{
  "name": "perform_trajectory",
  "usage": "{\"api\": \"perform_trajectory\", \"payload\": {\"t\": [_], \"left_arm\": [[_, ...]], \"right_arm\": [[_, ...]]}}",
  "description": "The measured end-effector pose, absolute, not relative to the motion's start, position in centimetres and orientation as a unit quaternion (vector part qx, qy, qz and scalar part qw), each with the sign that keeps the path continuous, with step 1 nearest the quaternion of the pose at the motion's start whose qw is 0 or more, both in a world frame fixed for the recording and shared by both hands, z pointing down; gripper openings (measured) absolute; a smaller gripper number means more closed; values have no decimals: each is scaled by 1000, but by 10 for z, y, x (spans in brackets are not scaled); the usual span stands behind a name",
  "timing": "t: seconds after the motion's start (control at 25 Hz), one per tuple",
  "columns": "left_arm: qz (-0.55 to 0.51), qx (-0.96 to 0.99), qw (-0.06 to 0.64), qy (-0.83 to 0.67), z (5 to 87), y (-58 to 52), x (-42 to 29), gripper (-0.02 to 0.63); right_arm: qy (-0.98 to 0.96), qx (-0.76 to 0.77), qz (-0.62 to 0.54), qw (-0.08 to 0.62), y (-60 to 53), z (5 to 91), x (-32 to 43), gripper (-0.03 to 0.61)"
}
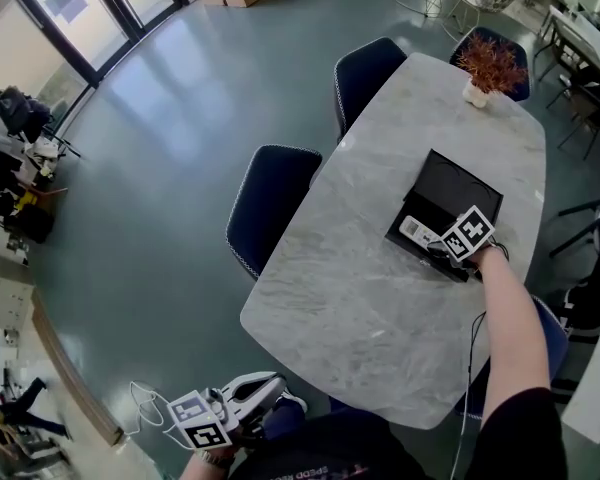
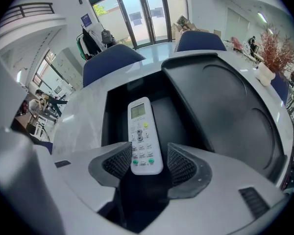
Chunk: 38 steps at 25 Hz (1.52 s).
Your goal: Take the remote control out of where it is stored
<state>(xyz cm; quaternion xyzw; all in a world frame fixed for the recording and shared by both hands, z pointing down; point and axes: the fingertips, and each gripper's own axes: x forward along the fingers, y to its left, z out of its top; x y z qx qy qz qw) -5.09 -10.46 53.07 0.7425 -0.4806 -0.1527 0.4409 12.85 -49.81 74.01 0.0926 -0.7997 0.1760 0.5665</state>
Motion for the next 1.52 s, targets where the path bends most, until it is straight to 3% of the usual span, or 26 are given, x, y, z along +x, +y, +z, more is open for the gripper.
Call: {"api": "perform_trajectory", "payload": {"t": [0.28, 1.0, 1.52], "left_arm": [[-153, 739, 444, -484, 535, -106, -48, 5], [-154, 737, 450, -480, 539, -112, -48, 6], [-156, 740, 453, -472, 539, -113, -48, 5]], "right_arm": [[-796, 72, 170, 577, -492, 750, 126, 223], [-797, 51, 5, 602, -487, 746, 114, 201], [-827, 115, 150, 529, -499, 733, 113, 189]]}}
